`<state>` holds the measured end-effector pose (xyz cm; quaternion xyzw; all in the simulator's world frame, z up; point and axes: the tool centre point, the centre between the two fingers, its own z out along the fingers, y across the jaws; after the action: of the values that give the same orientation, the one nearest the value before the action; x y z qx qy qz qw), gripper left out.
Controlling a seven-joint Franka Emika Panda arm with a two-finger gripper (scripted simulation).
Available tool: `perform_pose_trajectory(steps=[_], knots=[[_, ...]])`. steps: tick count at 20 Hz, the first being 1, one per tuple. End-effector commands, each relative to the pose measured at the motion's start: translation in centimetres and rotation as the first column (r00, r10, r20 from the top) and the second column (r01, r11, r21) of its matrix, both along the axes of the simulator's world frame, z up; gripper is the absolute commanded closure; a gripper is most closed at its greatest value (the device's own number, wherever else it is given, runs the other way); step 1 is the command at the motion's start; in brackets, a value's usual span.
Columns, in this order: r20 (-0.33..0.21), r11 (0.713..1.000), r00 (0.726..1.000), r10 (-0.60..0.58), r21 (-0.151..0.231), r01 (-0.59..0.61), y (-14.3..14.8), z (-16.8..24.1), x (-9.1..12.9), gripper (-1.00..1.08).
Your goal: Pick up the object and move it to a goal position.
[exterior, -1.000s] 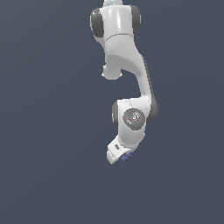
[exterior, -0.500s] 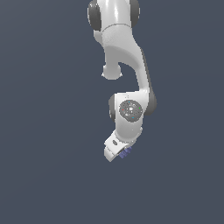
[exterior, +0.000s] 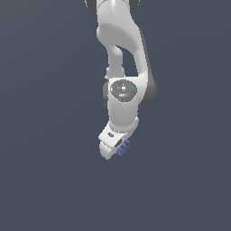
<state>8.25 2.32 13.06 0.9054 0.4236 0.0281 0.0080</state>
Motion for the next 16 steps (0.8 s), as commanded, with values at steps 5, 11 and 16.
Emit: perform_pose_trajectory(steps=[5, 11, 16], knots=[[0.032, 0.993, 0.992, 0.121, -0.001, -0.121, -2.5, 4.8, -0.9, 1.08], [0.058, 0.975, 0.973, 0.223, -0.004, -0.223, -4.8, 8.9, -1.5, 1.08], [0.079, 0.953, 0.950, 0.303, -0.008, -0.303, -6.6, 12.1, -1.8, 1.08]])
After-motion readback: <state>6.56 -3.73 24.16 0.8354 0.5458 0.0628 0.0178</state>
